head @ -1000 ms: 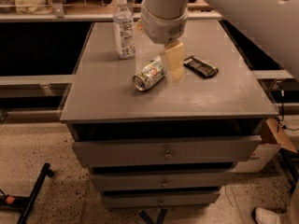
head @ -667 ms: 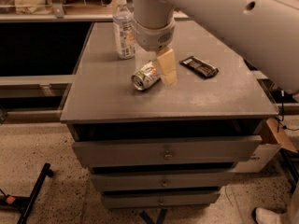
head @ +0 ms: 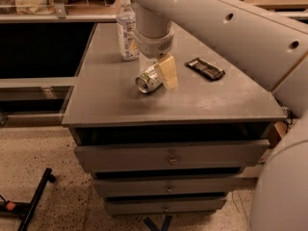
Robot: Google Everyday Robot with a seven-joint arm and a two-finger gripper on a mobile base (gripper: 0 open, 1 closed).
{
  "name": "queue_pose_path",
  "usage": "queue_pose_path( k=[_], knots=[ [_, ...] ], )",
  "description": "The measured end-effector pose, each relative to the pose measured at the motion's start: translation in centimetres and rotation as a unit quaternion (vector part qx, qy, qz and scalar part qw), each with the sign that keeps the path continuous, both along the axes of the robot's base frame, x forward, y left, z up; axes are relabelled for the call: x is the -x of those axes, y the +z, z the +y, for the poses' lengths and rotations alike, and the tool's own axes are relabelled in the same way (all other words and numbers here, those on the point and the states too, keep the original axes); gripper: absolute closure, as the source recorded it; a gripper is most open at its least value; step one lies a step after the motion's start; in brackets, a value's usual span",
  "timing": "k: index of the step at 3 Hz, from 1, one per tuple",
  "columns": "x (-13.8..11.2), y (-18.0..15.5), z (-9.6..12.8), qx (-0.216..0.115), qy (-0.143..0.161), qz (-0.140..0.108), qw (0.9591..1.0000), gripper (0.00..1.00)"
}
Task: Place 7up can upright
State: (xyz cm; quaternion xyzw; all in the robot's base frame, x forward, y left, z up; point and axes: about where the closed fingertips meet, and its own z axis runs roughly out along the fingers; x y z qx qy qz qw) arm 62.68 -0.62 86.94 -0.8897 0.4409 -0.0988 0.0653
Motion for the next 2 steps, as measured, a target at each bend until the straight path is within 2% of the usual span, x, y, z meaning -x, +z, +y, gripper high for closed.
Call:
queue_pose_path(
  k=[1,2],
  knots=[
    [-1.4,-1.7,0.3,0.007,-0.001,0.006,1.0000,0.00],
    [-2.1,-3.1,0.1,0.014,-0.002,0.013,0.9998,0.18]
  ],
)
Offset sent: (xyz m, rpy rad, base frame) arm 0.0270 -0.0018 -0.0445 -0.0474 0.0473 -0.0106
